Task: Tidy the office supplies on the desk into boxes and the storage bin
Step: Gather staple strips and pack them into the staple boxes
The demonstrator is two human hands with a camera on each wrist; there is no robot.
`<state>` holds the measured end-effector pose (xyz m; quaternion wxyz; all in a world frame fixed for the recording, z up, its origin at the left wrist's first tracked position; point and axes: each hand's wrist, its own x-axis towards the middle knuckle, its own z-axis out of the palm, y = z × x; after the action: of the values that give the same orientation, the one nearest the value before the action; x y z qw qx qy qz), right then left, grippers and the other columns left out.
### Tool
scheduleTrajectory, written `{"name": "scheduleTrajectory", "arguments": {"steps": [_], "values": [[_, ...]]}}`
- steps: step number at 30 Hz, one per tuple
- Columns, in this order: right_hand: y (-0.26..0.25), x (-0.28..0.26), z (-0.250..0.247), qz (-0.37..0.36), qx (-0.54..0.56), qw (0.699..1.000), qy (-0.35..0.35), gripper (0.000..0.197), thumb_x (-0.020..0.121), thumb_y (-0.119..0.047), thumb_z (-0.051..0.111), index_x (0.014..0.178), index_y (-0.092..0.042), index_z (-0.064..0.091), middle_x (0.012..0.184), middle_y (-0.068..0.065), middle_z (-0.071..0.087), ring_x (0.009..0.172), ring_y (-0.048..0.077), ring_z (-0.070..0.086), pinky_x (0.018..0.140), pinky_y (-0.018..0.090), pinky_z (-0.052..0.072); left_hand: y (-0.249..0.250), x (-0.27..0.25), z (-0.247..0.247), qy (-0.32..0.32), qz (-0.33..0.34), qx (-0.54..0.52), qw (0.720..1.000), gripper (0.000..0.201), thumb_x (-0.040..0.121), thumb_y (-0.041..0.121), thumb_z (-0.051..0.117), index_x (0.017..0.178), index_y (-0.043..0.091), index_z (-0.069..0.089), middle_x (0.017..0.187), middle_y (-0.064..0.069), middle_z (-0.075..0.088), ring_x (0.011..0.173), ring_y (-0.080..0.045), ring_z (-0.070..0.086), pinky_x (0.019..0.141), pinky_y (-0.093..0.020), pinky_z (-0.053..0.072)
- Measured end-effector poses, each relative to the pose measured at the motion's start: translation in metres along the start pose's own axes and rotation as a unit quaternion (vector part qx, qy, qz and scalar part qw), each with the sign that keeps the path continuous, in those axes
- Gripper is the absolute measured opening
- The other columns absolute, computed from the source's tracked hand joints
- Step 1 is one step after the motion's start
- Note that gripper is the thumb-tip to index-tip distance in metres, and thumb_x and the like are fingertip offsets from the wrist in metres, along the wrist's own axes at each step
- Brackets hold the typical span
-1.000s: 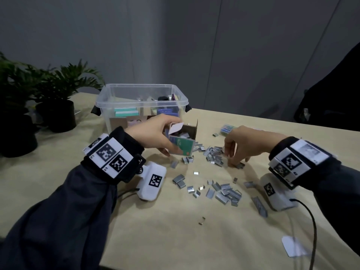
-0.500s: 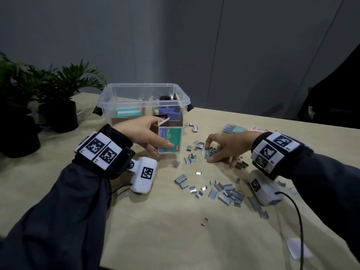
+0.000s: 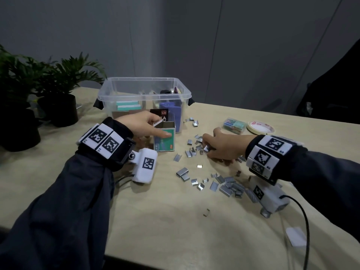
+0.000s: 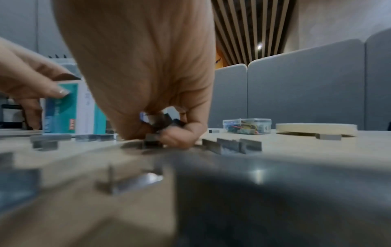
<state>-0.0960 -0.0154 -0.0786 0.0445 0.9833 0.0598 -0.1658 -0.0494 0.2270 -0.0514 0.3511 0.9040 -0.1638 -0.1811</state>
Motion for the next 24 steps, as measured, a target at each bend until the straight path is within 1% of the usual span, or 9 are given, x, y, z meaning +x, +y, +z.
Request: {"name": "scheduleTrajectory", "arguments": {"steps": [3, 6, 8, 10, 12, 14, 18, 21, 24], "values": [[-0.003, -0.001, 0.006, -0.008, -0.011, 1.000, 0.002, 0.025, 0.103, -0.024, 0.036, 0.126, -0.013, 0.035, 0.124, 0.015, 0.035, 0.088, 0.032, 0.056, 0.080, 0.042, 0.048, 0.002, 0.000, 0.001, 0.031, -0.012, 0.016, 0.999, 0.051, 0.082, 0.056, 0.063, 0.103, 0.010, 0.064, 0.100, -0.008, 0.071, 0.080, -0.026, 0.071, 0.073, -0.042, 0.059], [-0.007, -0.005, 0.006, -0.013, -0.027, 1.000, -0.007, 0.032, 0.103, -0.025, 0.038, 0.131, -0.010, 0.036, 0.123, 0.014, 0.040, 0.092, 0.029, 0.052, 0.079, 0.039, 0.043, 0.004, 0.000, 0.002, 0.057, -0.014, 0.032, 0.998, 0.052, 0.085, 0.057, 0.058, 0.103, 0.009, 0.065, 0.099, -0.007, 0.070, 0.076, -0.026, 0.071, 0.068, -0.039, 0.060], [-0.006, -0.006, 0.001, -0.011, -0.021, 1.000, -0.016, 0.028, 0.101, -0.024, 0.041, 0.124, -0.009, 0.044, 0.119, 0.012, 0.048, 0.094, 0.030, 0.058, 0.078, 0.039, 0.050, 0.004, 0.000, 0.000, 0.084, -0.008, 0.037, 0.996, 0.046, 0.087, 0.051, 0.061, 0.100, 0.008, 0.063, 0.091, -0.009, 0.069, 0.069, -0.024, 0.069, 0.059, -0.034, 0.060], [-0.003, -0.007, -0.010, 0.000, 0.010, 0.999, -0.046, 0.022, 0.101, -0.023, 0.042, 0.114, -0.008, 0.051, 0.109, 0.011, 0.057, 0.087, 0.028, 0.064, 0.067, 0.032, 0.053, 0.003, 0.000, -0.001, 0.117, -0.004, 0.019, 0.993, 0.036, 0.089, 0.041, 0.064, 0.098, 0.006, 0.062, 0.080, -0.010, 0.067, 0.063, -0.023, 0.067, 0.055, -0.032, 0.059], [0.000, -0.010, -0.026, 0.018, 0.076, 0.994, -0.081, 0.018, 0.102, -0.019, 0.040, 0.106, -0.007, 0.053, 0.094, 0.008, 0.058, 0.075, 0.024, 0.059, 0.057, 0.025, 0.050, 0.003, 0.001, -0.001, 0.140, -0.001, -0.022, 0.990, 0.026, 0.093, 0.026, 0.063, 0.101, 0.001, 0.061, 0.072, -0.011, 0.063, 0.054, -0.019, 0.065, 0.049, -0.028, 0.057], [0.000, -0.015, -0.045, 0.016, 0.153, 0.985, -0.074, 0.016, 0.103, -0.016, 0.039, 0.099, -0.008, 0.052, 0.082, 0.007, 0.053, 0.069, 0.020, 0.051, 0.056, 0.022, 0.050, 0.004, -0.001, -0.001, 0.135, 0.000, -0.077, 0.988, 0.021, 0.095, 0.011, 0.058, 0.106, -0.007, 0.059, 0.072, -0.014, 0.062, 0.043, -0.014, 0.062, 0.043, -0.023, 0.054], [-0.022, -0.022, -0.089, -0.063, 0.291, 0.954, 0.017, 0.020, 0.106, -0.019, 0.038, 0.092, -0.009, 0.049, 0.080, 0.004, 0.049, 0.072, 0.016, 0.048, 0.061, 0.024, 0.049, 0.006, -0.006, -0.002, 0.100, 0.002, -0.155, 0.983, 0.018, 0.097, 0.000, 0.050, 0.112, -0.009, 0.056, 0.077, -0.019, 0.060, 0.040, -0.010, 0.061, 0.041, -0.021, 0.053], [-0.055, -0.018, -0.107, -0.120, 0.363, 0.924, 0.022, 0.014, 0.106, -0.015, 0.038, 0.100, -0.007, 0.047, 0.078, 0.003, 0.047, 0.072, 0.014, 0.046, 0.060, 0.022, 0.048, 0.007, -0.007, -0.004, 0.092, 0.002, -0.182, 0.979, 0.016, 0.096, -0.004, 0.050, 0.112, -0.003, 0.052, 0.076, -0.018, 0.059, 0.041, -0.012, 0.061, 0.043, -0.023, 0.055], [-0.084, -0.004, -0.108, -0.125, 0.370, 0.920, 0.015, 0.012, 0.104, -0.010, 0.037, 0.102, -0.004, 0.048, 0.082, 0.008, 0.049, 0.070, 0.015, 0.049, 0.054, 0.018, 0.049, 0.008, -0.010, -0.003, 0.084, 0.006, -0.207, 0.975, 0.009, 0.097, -0.004, 0.048, 0.102, 0.003, 0.046, 0.068, -0.014, 0.052, 0.039, -0.013, 0.058, 0.041, -0.025, 0.054]]}}
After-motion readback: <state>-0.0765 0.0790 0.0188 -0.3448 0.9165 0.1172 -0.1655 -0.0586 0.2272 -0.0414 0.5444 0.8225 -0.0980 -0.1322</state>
